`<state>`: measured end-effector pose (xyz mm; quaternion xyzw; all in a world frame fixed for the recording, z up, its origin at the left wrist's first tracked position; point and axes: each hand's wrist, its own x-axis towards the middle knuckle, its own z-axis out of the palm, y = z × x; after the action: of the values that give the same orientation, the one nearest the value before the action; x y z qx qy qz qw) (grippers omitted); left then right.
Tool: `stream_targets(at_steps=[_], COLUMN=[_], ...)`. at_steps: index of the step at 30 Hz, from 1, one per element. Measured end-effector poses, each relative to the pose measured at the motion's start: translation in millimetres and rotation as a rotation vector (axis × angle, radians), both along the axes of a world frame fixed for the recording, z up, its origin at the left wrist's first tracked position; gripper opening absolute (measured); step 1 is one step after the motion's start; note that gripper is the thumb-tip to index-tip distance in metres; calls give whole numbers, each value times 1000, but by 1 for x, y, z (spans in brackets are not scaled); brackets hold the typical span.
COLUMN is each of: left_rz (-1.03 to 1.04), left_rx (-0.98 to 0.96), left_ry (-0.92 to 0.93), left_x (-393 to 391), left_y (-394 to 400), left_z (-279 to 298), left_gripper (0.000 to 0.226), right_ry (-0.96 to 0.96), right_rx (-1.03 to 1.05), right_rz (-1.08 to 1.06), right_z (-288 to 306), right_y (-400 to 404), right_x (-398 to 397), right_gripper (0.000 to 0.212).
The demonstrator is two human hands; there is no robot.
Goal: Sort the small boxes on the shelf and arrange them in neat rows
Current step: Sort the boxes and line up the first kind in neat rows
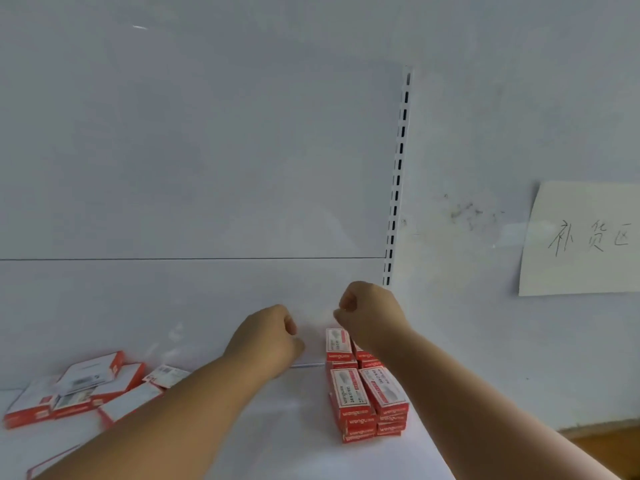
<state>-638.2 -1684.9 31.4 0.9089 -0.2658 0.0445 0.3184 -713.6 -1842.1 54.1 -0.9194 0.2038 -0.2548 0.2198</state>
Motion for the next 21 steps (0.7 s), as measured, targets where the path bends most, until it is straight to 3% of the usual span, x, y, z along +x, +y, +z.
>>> stream_targets(at_steps=[12, 15, 21], left_rz=[-69, -113, -302], left_rx=[217, 366, 517], left_ry=[-90, -66, 37], left_x=[40, 47, 41], left_y=[178, 220, 254], left_z=[6, 3, -6], left_gripper=[14, 12, 26], right_ry=[-12, 109, 525], right_rx=[-15, -77, -222], right_rz=[147, 165, 85], right_z=[2, -10, -27], right_y=[168, 199, 232], right_x=[40, 51, 56], right_gripper=[8, 9, 47])
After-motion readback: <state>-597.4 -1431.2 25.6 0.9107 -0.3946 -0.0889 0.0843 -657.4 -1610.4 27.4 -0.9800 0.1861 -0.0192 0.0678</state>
